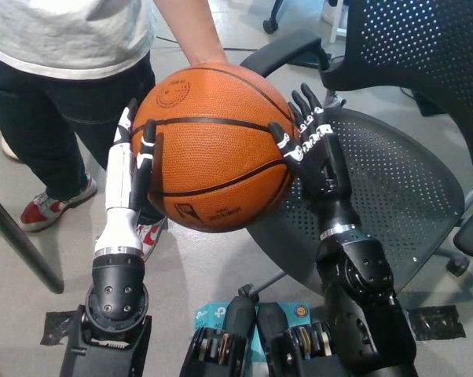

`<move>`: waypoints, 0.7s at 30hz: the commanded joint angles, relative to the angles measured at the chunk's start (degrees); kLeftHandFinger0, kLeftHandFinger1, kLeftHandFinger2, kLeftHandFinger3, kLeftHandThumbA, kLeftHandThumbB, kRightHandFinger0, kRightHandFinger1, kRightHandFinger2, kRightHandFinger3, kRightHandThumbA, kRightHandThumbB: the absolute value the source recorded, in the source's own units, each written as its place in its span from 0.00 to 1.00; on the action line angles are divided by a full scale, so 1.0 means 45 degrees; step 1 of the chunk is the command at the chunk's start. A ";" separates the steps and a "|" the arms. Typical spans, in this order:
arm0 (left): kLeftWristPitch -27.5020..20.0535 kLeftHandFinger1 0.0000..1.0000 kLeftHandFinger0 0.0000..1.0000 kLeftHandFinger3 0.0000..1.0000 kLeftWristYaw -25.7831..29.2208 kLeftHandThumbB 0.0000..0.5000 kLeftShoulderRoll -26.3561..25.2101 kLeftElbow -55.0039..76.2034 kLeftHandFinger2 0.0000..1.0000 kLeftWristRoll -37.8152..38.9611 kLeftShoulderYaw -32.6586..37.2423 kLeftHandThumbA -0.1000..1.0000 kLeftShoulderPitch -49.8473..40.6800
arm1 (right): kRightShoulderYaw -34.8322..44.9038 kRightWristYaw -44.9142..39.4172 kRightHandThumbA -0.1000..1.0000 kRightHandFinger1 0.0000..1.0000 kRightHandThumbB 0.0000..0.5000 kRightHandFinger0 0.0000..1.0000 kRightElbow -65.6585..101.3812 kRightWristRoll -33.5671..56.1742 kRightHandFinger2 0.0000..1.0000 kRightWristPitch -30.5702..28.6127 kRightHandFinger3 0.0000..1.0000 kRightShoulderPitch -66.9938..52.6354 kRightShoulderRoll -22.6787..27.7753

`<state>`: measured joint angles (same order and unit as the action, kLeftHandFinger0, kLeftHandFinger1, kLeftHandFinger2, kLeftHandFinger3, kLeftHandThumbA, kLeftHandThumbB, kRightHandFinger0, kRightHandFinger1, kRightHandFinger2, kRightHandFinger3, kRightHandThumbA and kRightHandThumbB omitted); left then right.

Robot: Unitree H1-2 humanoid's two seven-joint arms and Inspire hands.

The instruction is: The robot grabs the basketball from a person using both hands and then drops it on the black chair in the front

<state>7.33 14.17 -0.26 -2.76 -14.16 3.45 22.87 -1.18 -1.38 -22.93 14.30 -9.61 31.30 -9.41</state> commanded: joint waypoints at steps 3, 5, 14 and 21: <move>-0.0270 1.00 1.00 1.00 -0.1460 0.37 0.1291 -0.0017 1.00 0.0976 0.1141 1.00 0.0778 | -0.1496 -0.0445 1.00 1.00 0.44 1.00 0.0397 -0.1257 1.00 0.0518 1.00 0.1077 -0.0932; -0.0224 1.00 1.00 1.00 -0.1515 0.37 0.1303 -0.0012 1.00 0.1198 0.1040 1.00 0.0826 | -0.1664 -0.0235 1.00 1.00 0.40 1.00 0.0374 -0.1662 1.00 0.0508 1.00 0.1219 -0.0818; -0.0569 1.00 1.00 1.00 -0.1403 0.31 0.1201 0.0558 1.00 0.1294 0.1106 1.00 0.1260 | -0.1840 0.0292 1.00 1.00 0.51 1.00 0.1390 -0.1802 1.00 0.1090 1.00 0.1545 -0.0767; -0.0003 1.00 1.00 1.00 -0.1425 0.35 0.1256 0.1294 1.00 0.1347 0.1234 1.00 0.1633 | -0.1709 0.0708 1.00 1.00 0.53 1.00 0.2461 -0.1661 1.00 0.2033 1.00 0.1750 -0.0877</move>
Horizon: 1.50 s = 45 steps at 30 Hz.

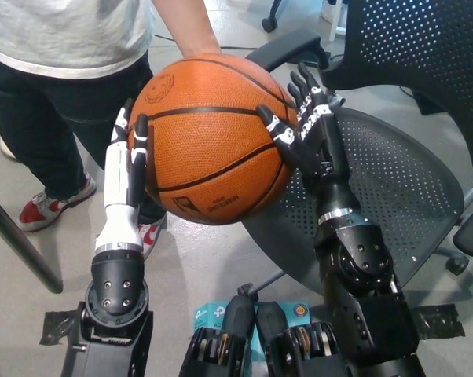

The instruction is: The robot grabs the basketball from a person using both hands and then drops it on the black chair in the front

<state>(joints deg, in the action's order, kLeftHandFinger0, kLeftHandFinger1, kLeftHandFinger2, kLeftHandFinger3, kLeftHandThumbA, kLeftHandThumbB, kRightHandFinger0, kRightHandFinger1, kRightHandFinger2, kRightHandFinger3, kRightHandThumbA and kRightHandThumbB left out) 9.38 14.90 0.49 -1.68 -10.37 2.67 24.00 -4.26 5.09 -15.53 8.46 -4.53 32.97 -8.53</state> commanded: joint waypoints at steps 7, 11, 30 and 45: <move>-0.0080 1.00 1.00 1.00 -0.1456 0.23 0.1315 0.1425 1.00 0.0504 0.1434 1.00 0.2288 | -0.0851 -0.0613 1.00 1.00 0.37 1.00 0.1823 -0.0241 1.00 0.1239 1.00 0.1862 -0.0856; 0.0064 1.00 1.00 1.00 -0.1356 0.24 0.1437 0.1364 1.00 0.0414 0.1444 1.00 0.2775 | -0.0750 -0.0457 1.00 1.00 0.37 1.00 0.2296 -0.0197 1.00 0.1692 1.00 0.2014 -0.0712; 0.0600 1.00 1.00 1.00 -0.1239 0.28 0.2358 -0.2322 1.00 0.0082 0.1855 1.00 0.6188 | 0.1158 -0.0189 1.00 1.00 0.28 1.00 0.3153 0.1187 1.00 0.3670 1.00 0.3188 0.1230; -0.2004 1.00 1.00 1.00 -0.0904 0.35 0.3686 -0.9638 1.00 0.0965 0.0928 1.00 0.9189 | 0.3002 -0.0615 1.00 1.00 0.27 1.00 0.0765 0.2271 1.00 0.3527 1.00 0.3374 0.2642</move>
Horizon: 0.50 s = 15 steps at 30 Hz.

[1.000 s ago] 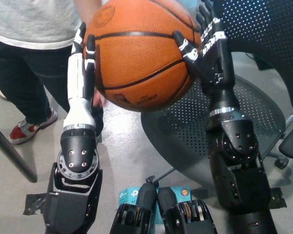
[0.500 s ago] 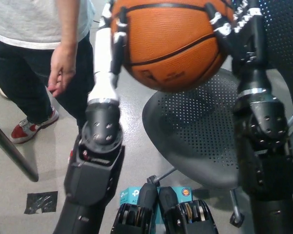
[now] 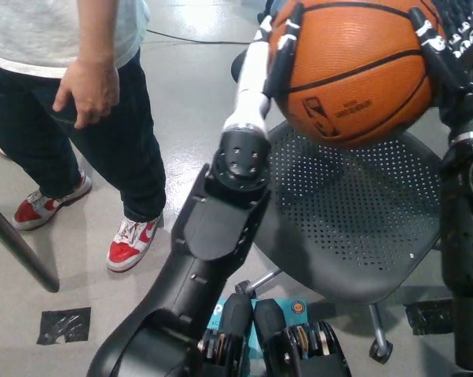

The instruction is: The robot grabs the basketball from a person using both hands and then drops it on the black chair in the front

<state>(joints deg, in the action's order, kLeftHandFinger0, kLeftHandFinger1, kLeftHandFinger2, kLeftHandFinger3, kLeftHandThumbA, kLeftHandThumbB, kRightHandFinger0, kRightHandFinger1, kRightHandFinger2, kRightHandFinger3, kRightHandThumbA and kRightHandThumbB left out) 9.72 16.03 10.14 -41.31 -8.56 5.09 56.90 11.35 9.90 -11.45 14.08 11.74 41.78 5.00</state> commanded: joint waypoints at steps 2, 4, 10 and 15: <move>-0.2446 1.00 1.00 1.00 -0.1268 0.34 0.1567 -0.1725 1.00 0.0549 0.0415 1.00 0.2235 | -0.0418 -0.1766 1.00 1.00 0.28 1.00 -0.0558 0.1046 1.00 -0.0276 1.00 0.1414 -0.0183; -0.2787 1.00 1.00 1.00 -0.1218 0.33 0.1573 -0.2254 1.00 0.0581 0.0379 1.00 0.2455 | -0.0278 -0.1855 1.00 1.00 0.28 1.00 -0.0831 0.1298 1.00 -0.0406 1.00 0.1472 -0.0159; -0.3143 1.00 1.00 1.00 -0.1155 0.37 0.1673 -0.3500 1.00 0.0722 0.0263 1.00 0.3013 | -0.0079 -0.2150 1.00 1.00 0.29 1.00 -0.1571 0.1451 1.00 -0.0790 1.00 0.1577 0.0033; -0.3437 1.00 1.00 1.00 -0.1195 0.32 0.1608 -0.4551 1.00 0.0763 0.0282 1.00 0.3421 | 0.0093 -0.2204 1.00 1.00 0.26 1.00 -0.2331 0.1419 1.00 -0.1265 1.00 0.1687 0.0045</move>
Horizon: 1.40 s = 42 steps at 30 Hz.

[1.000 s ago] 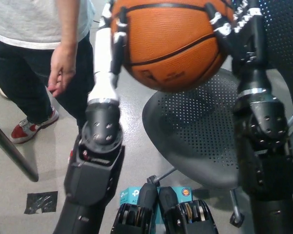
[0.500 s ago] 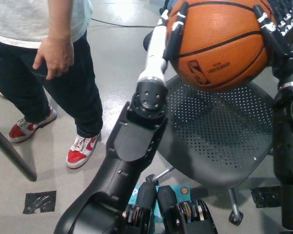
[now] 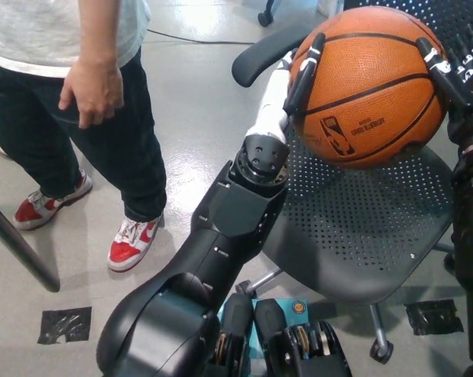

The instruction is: The robot grabs the basketball from a person using both hands and then drops it on the black chair in the front

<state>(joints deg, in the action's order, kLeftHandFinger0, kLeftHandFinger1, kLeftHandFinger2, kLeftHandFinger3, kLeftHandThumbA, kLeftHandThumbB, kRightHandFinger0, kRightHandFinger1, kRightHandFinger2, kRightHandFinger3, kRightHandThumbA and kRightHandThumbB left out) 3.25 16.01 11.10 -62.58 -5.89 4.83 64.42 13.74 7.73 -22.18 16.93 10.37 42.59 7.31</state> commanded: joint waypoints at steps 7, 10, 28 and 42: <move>-0.2284 1.00 1.00 1.00 -0.1233 0.33 0.1400 -0.1296 1.00 0.0324 0.0263 1.00 0.2304 | -0.0118 -0.1365 1.00 1.00 0.31 1.00 -0.0944 0.0897 1.00 -0.0847 1.00 0.1766 -0.0535; -0.1957 1.00 1.00 1.00 -0.1553 0.40 0.1320 -0.1656 1.00 0.0372 0.0271 1.00 0.2394 | -0.0207 -0.1782 1.00 1.00 0.28 1.00 -0.1529 0.0892 1.00 -0.1009 1.00 0.1864 -0.0460; -0.1571 1.00 1.00 1.00 -0.3249 0.56 0.0265 -0.2510 1.00 0.0977 -0.0266 1.00 0.1894 | 0.0427 -0.1140 1.00 1.00 0.39 1.00 -0.4173 0.0557 1.00 -0.2340 1.00 0.2210 0.0508; -0.1656 1.00 1.00 1.00 -0.3602 0.64 -0.0066 -0.2043 1.00 0.0905 0.0034 1.00 0.1587 | 0.1040 -0.1262 1.00 1.00 0.61 1.00 -0.3901 0.0638 1.00 -0.3484 1.00 0.2074 0.1402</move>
<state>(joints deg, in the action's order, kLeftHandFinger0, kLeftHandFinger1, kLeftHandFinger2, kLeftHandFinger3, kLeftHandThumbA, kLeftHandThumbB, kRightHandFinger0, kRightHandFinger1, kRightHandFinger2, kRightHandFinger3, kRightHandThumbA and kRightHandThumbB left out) 0.10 3.13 9.73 -74.47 -1.71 4.64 68.25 18.18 5.46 -42.19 18.95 0.14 47.37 12.06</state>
